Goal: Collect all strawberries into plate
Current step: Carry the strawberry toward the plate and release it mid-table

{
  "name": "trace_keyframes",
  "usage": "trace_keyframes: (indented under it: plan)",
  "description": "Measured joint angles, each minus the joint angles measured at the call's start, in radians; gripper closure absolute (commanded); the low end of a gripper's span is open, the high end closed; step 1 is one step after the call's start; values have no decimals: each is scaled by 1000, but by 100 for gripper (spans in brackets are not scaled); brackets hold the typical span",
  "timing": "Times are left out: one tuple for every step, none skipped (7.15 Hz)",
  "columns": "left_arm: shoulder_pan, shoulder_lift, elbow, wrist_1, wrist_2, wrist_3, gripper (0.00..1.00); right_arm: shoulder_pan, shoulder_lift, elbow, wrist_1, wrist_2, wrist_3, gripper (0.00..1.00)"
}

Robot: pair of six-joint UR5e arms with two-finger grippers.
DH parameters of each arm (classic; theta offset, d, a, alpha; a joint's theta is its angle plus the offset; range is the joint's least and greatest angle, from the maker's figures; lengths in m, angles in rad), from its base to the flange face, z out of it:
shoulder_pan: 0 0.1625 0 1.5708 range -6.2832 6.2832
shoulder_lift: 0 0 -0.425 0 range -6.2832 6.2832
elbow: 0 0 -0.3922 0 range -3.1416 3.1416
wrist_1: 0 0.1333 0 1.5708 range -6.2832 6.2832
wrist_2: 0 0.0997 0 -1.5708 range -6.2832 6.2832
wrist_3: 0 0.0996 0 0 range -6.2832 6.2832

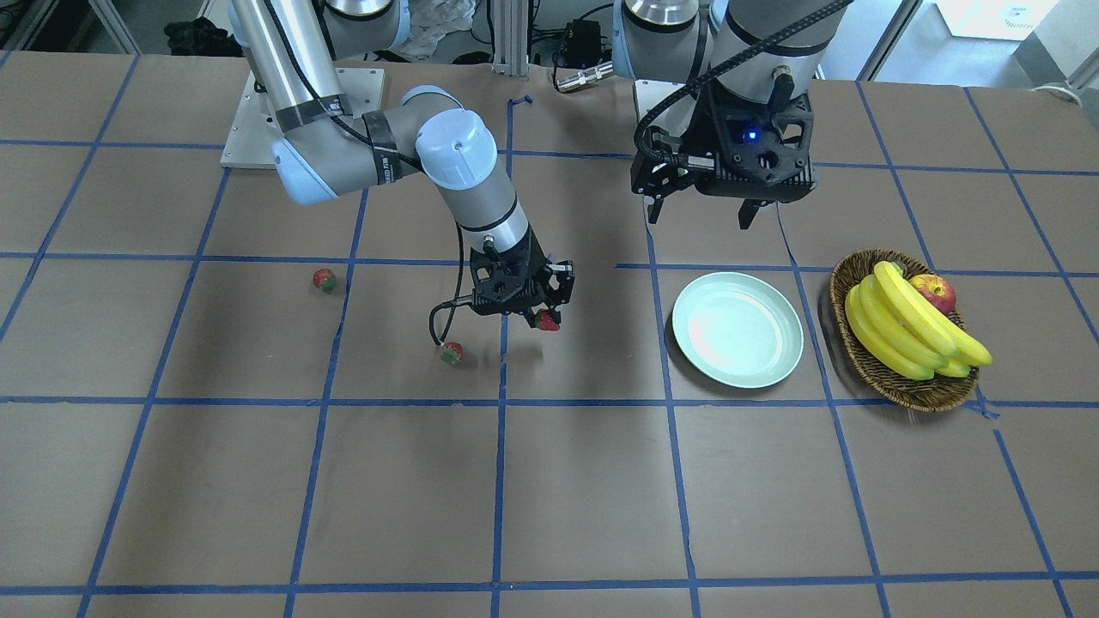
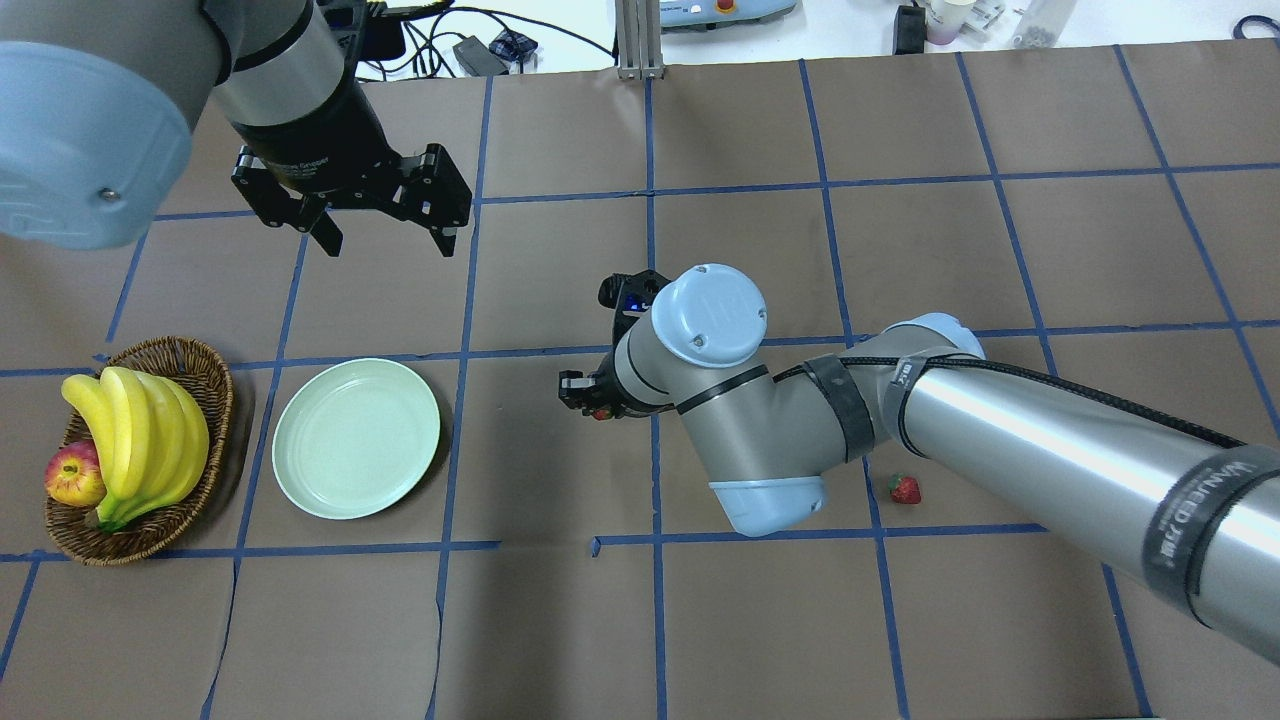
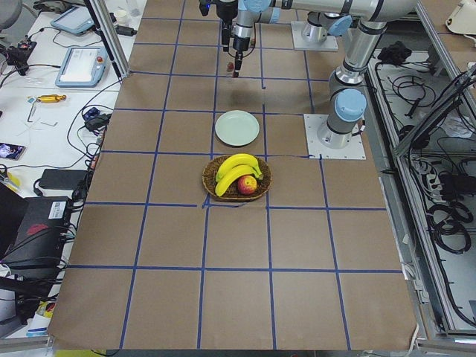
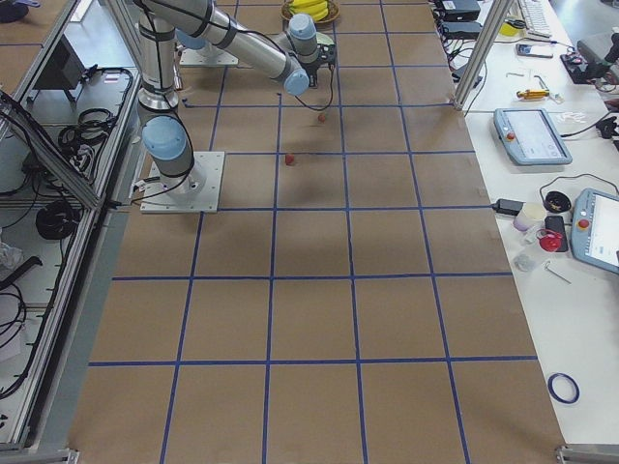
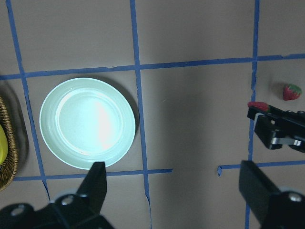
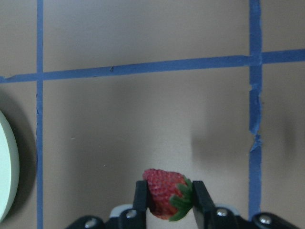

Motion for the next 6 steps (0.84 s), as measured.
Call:
trace_keyframes:
  plan:
    - [0, 1, 0, 0, 0, 0, 0, 7, 24, -3, 2, 1, -53, 32]
    - [0, 2, -3, 0, -1, 0, 0, 9, 39, -5, 4, 0, -81, 0]
    - [0, 4, -6, 0, 0, 0, 0, 8, 44, -7, 6, -12, -93, 0]
    - [0, 6, -8, 0, 1, 0, 0, 7, 40, -9, 9, -34, -97, 0]
    - [0, 7, -8, 0, 2, 0, 0, 1, 24, -10, 32, -53, -97, 0]
    - [0, 7, -8, 0, 3, 0, 0, -30, -23, -10, 124, -90, -95, 0]
